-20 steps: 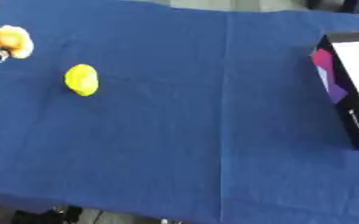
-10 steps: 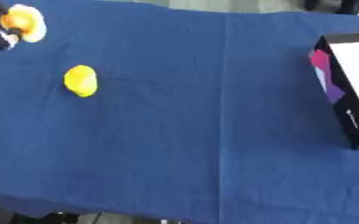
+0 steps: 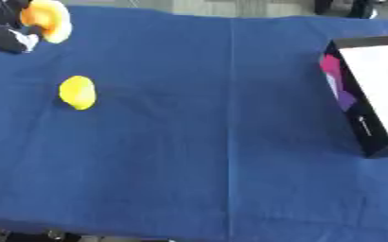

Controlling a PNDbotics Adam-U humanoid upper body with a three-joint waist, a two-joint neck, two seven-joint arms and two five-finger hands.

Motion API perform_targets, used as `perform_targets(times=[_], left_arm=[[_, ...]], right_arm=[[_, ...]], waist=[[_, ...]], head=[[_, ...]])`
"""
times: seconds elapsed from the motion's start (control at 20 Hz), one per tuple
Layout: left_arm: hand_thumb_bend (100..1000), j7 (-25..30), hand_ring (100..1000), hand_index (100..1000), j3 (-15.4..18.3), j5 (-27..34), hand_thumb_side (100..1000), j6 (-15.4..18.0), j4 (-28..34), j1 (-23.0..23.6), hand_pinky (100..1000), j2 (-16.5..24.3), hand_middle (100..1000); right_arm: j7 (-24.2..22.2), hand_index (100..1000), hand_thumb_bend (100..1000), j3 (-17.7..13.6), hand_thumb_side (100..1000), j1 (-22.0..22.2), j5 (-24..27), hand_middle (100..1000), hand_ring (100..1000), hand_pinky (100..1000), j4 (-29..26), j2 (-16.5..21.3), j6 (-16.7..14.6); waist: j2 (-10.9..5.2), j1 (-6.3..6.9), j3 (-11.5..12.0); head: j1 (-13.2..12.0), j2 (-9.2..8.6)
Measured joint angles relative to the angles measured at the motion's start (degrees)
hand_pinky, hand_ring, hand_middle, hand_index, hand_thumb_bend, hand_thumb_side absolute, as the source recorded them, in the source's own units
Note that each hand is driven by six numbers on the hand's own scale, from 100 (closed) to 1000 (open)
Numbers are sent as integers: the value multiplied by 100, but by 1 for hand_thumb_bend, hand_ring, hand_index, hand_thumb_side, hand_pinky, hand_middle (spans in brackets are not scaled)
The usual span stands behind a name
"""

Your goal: Pick up the objects with one hand, pass them to the other hand, and then place them into the box on the other side of the table.

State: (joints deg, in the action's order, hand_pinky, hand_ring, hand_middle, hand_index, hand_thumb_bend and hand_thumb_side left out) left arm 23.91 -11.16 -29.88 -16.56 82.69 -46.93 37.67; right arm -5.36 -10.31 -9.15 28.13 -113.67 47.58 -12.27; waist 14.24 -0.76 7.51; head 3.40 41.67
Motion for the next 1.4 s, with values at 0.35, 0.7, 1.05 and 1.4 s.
perform_targets(times=[0.35, 0.7, 1.05, 1.4], left_arm=[[100, -409, 601, 450, -242, 165, 212, 267, 84, 82, 761, -561, 536], [100, -796, 594, 449, -389, 263, 201, 639, 80, 171, 765, -1044, 533], [100, -1114, 588, 448, -553, 231, 282, 953, 60, 215, 768, -1508, 530], [100, -1512, 582, 446, -702, 144, 325, 1253, -7, 216, 770, -2002, 526]], right_arm=[[-319, 1000, 100, 333, 470, -580, 220, 930, 1000, 921, -1, 78, 274], [-718, 1000, 100, 678, 466, -914, 216, 935, 1000, 920, -2, 96, 433], [-1165, 1000, 100, 894, 470, -741, 190, 940, 1000, 921, -2, 106, 115], [-1537, 1000, 100, 1171, 470, -959, 90, 946, 1000, 922, -2, 106, 98]], waist=[[-43, -25, -6], [-44, -73, 24], [-44, -129, 67], [-44, -189, 125]], head=[[146, 57], [262, 105], [354, 106], [476, 104]])
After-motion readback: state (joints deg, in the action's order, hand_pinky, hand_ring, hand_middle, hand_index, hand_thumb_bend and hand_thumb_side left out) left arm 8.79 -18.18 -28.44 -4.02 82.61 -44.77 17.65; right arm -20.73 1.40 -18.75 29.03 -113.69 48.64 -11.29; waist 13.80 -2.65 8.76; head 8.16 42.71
